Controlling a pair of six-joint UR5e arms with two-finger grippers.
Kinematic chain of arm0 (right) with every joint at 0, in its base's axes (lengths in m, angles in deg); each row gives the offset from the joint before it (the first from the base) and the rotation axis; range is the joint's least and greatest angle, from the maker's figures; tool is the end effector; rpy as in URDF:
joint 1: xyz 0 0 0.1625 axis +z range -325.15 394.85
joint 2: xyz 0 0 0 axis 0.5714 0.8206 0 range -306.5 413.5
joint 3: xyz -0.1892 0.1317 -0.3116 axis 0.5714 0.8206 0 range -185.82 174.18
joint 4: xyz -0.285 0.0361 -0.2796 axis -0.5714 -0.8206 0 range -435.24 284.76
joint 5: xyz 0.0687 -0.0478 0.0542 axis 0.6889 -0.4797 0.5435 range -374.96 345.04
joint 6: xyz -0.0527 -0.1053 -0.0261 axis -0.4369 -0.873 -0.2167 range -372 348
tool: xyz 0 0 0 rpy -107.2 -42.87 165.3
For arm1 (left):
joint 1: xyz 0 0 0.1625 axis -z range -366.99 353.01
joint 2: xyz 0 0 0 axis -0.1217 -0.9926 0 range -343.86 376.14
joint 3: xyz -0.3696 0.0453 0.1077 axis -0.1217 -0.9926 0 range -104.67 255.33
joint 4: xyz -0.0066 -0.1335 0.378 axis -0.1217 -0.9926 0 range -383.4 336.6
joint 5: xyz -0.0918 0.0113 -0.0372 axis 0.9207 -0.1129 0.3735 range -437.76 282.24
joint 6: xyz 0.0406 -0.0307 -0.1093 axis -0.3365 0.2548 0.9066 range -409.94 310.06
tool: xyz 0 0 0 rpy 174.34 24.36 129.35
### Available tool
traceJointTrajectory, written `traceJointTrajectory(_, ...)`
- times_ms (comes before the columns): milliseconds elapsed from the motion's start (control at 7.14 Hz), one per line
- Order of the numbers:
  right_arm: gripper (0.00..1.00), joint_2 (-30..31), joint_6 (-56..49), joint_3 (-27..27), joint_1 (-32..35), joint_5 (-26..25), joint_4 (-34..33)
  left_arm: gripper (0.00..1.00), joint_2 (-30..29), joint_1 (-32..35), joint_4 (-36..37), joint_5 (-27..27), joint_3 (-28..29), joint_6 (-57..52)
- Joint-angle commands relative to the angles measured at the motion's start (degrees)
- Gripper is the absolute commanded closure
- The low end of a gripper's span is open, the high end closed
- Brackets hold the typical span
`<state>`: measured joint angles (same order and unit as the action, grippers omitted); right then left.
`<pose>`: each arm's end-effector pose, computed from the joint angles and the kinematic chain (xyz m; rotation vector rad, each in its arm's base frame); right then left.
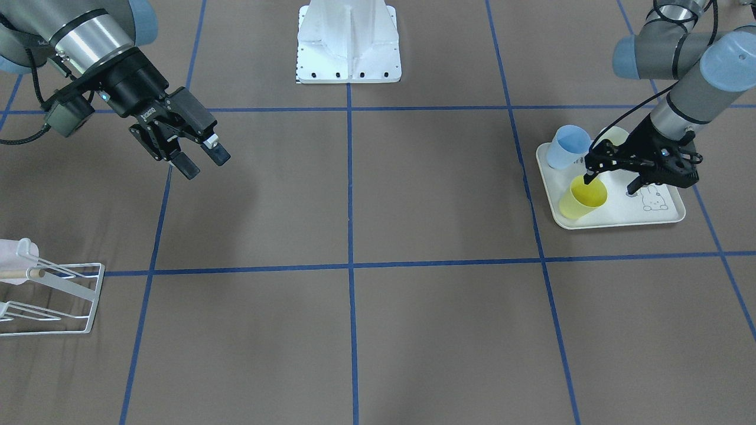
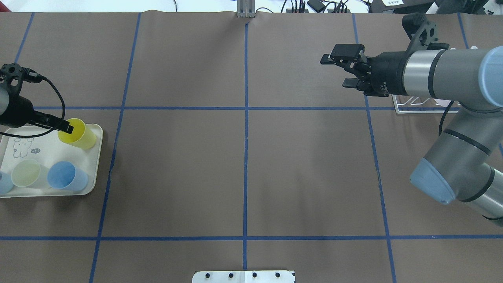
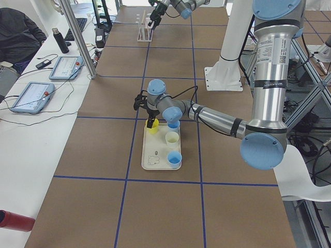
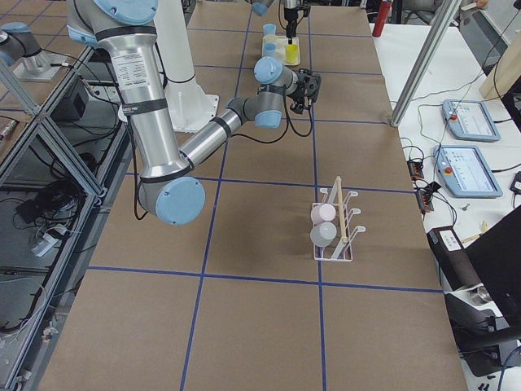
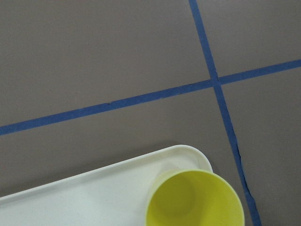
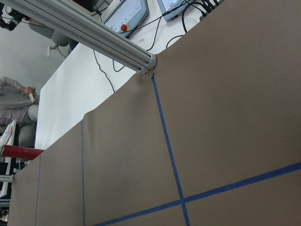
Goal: Transfer IKEA cup to right arm and place on rack
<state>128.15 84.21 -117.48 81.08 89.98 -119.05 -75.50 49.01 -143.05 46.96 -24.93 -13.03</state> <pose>-0.2943 -0.4549 0.2234 0.2979 -1.4501 0.5563 0.2380 -0.4683 0.4800 0.2362 0.8782 0.1723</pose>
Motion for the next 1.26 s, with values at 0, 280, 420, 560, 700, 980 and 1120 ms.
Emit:
traceJointTrajectory(0,0.00,0.1,-0.1,0.0,0.0,0.0,0.0,0.00,-1.7,-0.1,-0.1,0.0,3.1,-0.9)
traceJointTrajectory(280,0.00,0.1,0.0,-0.2,0.0,0.0,0.0,0.01,-3.1,-0.3,-0.1,-0.1,5.2,-0.9)
traceJointTrajectory(420,0.00,0.1,0.0,-0.2,0.1,0.0,0.0,0.10,-3.1,-0.4,-0.1,-0.5,5.3,-1.0)
traceJointTrajectory(560,0.00,0.1,0.0,-0.2,0.1,0.0,0.0,0.19,-3.1,-0.4,-0.1,-0.6,5.2,-0.9)
traceJointTrajectory(700,0.00,0.3,-0.1,-0.1,0.1,0.0,0.0,0.24,-3.1,-0.5,-0.2,-1.1,5.3,-0.8)
traceJointTrajectory(980,0.00,0.4,-0.1,-0.3,0.1,0.0,0.0,0.42,-3.1,-1.2,-0.3,-1.2,5.3,-0.5)
traceJointTrajectory(1120,0.00,0.6,-0.1,-0.3,0.2,0.0,0.0,0.60,-3.1,-1.2,-0.3,-1.2,5.3,-0.4)
